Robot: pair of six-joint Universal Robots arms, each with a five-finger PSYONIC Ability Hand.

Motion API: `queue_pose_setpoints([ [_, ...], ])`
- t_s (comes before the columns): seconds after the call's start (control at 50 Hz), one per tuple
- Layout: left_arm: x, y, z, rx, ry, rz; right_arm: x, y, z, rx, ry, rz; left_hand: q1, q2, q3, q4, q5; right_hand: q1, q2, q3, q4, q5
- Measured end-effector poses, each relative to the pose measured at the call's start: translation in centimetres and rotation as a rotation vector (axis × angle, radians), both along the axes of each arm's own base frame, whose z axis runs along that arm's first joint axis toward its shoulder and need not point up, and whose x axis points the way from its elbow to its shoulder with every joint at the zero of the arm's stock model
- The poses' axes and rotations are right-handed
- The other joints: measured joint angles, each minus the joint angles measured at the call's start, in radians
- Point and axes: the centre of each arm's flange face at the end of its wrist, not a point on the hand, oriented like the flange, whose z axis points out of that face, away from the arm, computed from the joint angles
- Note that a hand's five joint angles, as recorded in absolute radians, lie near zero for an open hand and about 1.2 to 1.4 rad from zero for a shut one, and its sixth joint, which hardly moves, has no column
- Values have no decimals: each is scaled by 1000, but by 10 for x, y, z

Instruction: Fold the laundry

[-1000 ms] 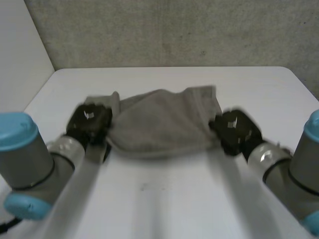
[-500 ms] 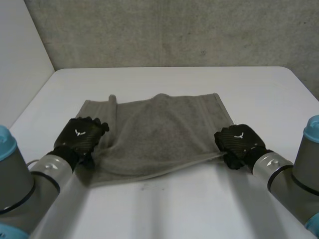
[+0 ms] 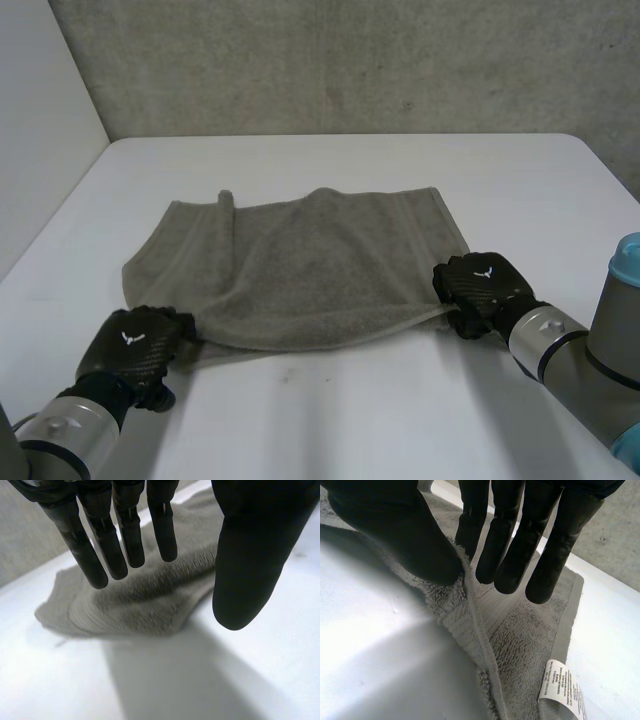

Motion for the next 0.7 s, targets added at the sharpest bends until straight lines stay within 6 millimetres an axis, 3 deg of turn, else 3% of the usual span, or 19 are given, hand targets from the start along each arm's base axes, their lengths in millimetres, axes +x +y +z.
queue_pose_setpoints([
  [0.18, 0, -6, -15, 57, -19, 5, 0, 0, -2, 5, 3, 1, -2, -2, -2, -4, -3, 0, 0, 0, 0, 0],
  [0.46, -12, -53, -31, 29, -19, 13, -1, 2, -4, 12, 8, 2, 1, -1, 1, -1, -1, 0, 0, 0, 0, 0],
  [0.7, -19, -79, -32, -14, -8, 16, -1, 2, -8, 23, 12, 4, 73, 72, 73, 70, 71, 0, 0, 0, 0, 0],
])
